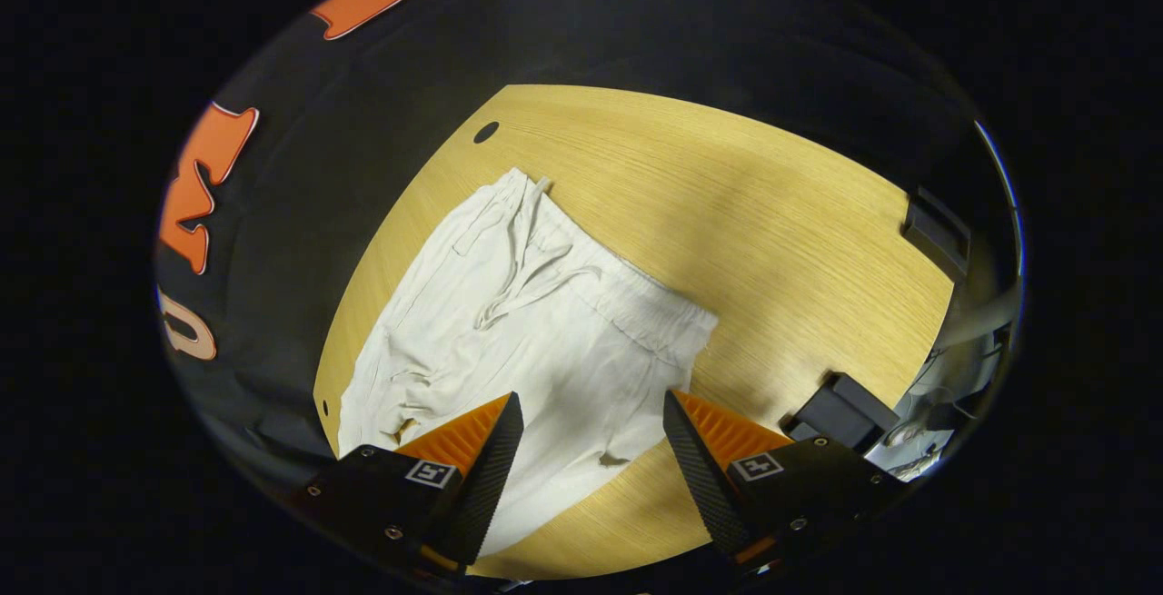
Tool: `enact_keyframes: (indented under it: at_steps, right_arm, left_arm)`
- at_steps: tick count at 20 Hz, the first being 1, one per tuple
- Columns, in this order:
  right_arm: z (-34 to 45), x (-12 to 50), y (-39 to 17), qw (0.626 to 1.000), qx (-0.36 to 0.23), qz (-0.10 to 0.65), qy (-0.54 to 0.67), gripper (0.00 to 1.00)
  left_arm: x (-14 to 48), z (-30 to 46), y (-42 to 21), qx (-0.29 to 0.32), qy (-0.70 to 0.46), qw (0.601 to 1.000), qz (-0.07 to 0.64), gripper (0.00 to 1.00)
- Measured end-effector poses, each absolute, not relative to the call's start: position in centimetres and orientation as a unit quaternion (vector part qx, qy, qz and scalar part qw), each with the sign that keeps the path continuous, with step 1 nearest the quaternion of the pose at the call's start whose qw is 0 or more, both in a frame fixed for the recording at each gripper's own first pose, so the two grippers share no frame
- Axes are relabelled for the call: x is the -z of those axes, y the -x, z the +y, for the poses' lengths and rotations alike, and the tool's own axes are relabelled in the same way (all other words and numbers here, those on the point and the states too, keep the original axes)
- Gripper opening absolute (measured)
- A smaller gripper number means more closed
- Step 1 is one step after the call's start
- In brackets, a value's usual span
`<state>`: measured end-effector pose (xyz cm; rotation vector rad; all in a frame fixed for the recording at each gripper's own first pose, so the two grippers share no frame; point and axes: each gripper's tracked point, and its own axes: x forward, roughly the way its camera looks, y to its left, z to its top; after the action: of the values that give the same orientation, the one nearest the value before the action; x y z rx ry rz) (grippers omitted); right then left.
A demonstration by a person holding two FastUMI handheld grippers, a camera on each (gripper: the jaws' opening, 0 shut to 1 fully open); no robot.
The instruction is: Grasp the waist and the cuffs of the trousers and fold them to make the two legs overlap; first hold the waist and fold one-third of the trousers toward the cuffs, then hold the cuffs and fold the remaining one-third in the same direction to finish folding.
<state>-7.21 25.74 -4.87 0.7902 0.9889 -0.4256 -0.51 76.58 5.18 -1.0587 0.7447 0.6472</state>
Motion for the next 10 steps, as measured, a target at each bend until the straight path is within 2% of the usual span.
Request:
enact_keyframes:
  at_steps: [4,10]
  right_arm:
    - [26.1,5.3,7.4,0.781,0.204,0.455,-0.376,0.94]
    - [25.5,5.7,7.8,0.776,0.234,0.437,-0.390,0.94]
  left_arm:
    - [-6.5,76.6,0.2,-0.283,0.465,0.772,0.328,0.06]
    - [-9.8,77.0,-0.2,-0.239,0.464,0.789,0.324,0.07]
